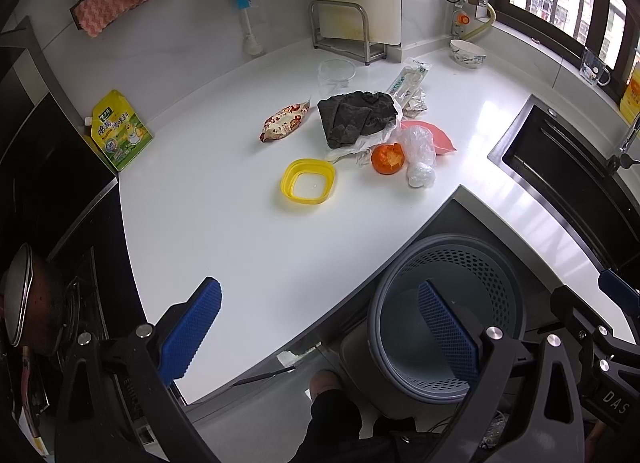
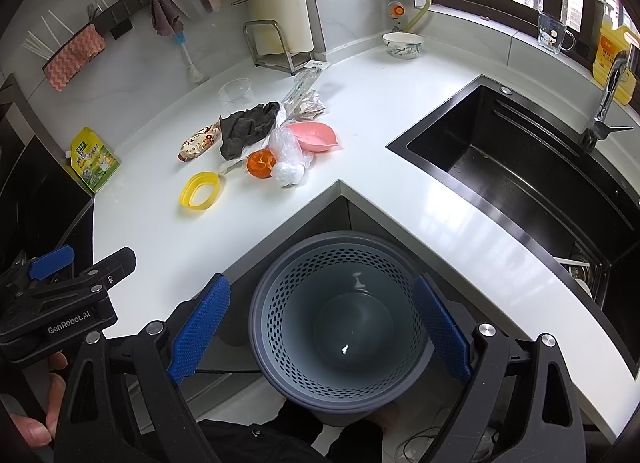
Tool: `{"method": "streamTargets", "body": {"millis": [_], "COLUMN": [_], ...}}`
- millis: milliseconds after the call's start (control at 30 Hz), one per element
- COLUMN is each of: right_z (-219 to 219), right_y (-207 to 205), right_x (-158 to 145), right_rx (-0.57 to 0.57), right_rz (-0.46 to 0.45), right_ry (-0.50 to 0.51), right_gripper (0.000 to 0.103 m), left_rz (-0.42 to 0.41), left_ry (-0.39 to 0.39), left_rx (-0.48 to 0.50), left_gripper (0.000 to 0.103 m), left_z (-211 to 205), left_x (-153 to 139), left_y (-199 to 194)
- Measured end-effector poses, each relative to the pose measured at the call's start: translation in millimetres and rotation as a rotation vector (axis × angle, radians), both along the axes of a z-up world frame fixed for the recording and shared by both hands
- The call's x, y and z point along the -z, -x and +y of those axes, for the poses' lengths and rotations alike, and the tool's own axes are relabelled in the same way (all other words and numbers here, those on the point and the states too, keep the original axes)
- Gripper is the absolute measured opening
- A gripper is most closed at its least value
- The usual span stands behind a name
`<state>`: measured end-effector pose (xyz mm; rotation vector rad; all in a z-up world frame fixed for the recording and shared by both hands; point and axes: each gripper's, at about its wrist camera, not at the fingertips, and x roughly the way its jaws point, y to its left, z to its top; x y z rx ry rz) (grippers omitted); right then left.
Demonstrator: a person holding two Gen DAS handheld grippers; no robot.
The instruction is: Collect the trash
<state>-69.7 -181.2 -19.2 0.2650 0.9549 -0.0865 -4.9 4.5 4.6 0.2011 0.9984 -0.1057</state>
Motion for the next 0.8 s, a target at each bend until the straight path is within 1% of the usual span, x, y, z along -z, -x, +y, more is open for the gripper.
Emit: {"method": "streamTargets", "body": {"millis": [567, 667, 800], "right_z": [-5.4, -9.0, -15.8], "right_y": [0.9, 0.3, 0.1], "right_x": [1.1, 2.0, 6.4], "right_rx": [-0.008, -0.022, -0.045], "right_rz": [-0.009, -0.015, -0.019], "right_ry": [-0.016, -0.032, -0.040], "right_gripper": [0.089, 0.089, 0.089], "left_rz": [-0.006, -0.008, -0.003], "left_ry": [-0.003, 0.004, 0.020], "left_rx": [-0.011, -0.030, -0.095], "left_gripper": [0.097, 0.097, 0.097], "left_z": [-6.6, -5.6, 1.7], "left_x": [-3.5, -4.8, -2.9], "left_y": [-0.7, -0.7, -1.3]}}
